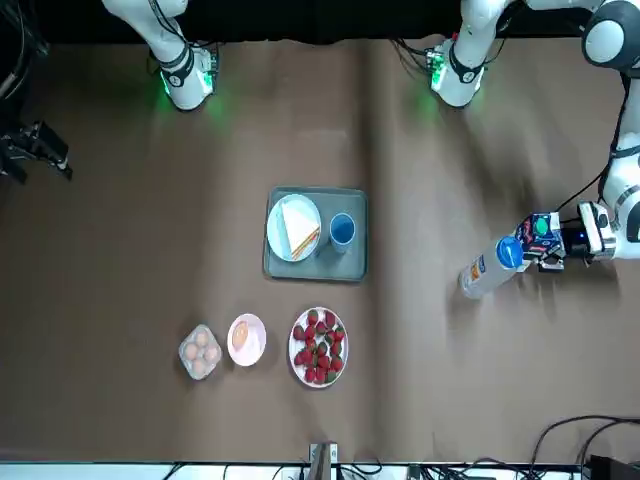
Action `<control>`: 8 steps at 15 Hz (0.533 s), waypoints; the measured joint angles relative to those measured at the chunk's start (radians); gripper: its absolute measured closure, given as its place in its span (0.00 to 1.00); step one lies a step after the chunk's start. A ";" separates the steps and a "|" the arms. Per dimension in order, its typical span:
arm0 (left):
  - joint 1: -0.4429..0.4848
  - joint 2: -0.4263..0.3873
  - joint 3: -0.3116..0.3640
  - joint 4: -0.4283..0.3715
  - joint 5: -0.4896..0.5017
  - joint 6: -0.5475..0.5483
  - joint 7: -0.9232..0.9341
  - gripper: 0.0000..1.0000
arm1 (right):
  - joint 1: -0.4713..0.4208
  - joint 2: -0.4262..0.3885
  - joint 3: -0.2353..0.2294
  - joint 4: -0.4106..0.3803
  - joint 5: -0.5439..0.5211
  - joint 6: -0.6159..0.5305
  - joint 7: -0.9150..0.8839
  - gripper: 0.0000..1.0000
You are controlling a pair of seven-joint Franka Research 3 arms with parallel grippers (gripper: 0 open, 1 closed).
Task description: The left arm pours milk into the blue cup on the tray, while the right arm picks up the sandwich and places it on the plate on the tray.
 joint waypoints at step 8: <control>0.005 0.003 0.026 0.017 0.000 0.032 -0.009 0.00 | 0.000 0.000 0.000 0.000 0.000 0.000 0.000 0.00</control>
